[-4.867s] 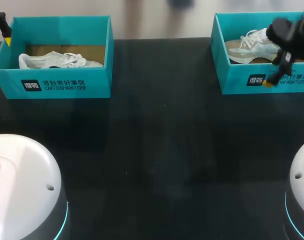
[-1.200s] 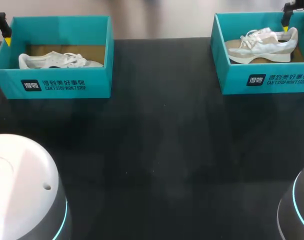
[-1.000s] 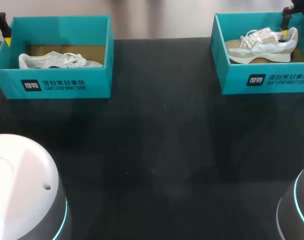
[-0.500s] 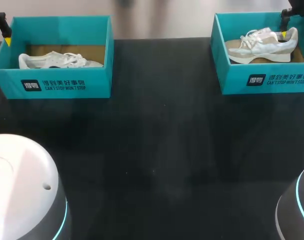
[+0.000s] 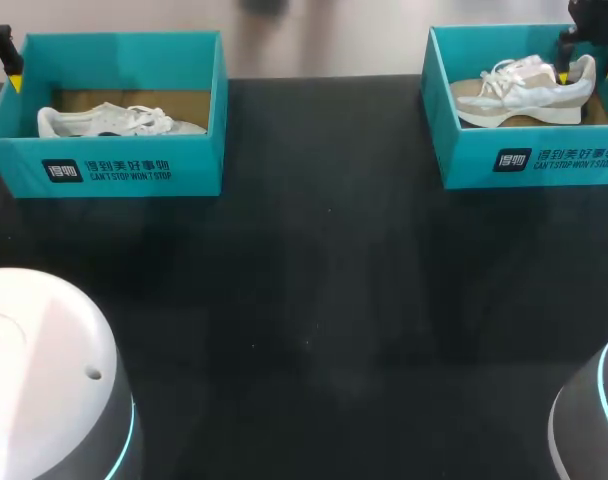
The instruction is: Take the shoe out of the shoebox, open the shoe tongue, remove and reinsert the insole, then place the shoe into the shoebox
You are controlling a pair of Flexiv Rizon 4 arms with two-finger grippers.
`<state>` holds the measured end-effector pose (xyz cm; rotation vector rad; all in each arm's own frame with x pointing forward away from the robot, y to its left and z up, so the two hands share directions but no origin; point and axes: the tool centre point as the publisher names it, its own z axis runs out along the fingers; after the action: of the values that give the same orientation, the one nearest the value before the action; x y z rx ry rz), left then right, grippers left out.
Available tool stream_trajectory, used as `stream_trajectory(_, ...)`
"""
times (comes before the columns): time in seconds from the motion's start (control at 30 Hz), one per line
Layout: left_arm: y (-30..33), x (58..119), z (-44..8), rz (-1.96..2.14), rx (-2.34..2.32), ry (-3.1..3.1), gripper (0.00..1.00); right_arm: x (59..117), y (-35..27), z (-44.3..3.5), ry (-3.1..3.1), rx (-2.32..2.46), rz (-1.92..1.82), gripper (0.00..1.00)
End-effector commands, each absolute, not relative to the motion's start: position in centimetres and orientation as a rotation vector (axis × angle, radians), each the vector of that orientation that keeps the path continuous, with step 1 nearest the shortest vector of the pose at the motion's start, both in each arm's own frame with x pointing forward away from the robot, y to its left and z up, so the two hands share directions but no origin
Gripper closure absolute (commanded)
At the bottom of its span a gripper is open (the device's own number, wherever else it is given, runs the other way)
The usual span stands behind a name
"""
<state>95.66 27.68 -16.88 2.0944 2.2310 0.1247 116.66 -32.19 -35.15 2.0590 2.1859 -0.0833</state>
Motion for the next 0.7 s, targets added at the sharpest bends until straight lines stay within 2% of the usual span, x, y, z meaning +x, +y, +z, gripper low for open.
stream_trajectory(0.03,27.6,95.5,-16.8,0.130,2.094,2.231,0.00,117.7,-32.7,-36.5,2.206,2.084,-0.096,0.12)
stream_trajectory(0.27,27.6,95.5,-16.8,0.130,2.094,2.231,0.00,117.4,-32.9,-37.2,2.209,2.107,-0.102,0.18)
stream_trajectory(0.7,27.6,95.5,-16.8,0.130,2.094,2.231,0.00,117.3,-33.1,-39.0,2.230,2.160,-0.103,0.18)
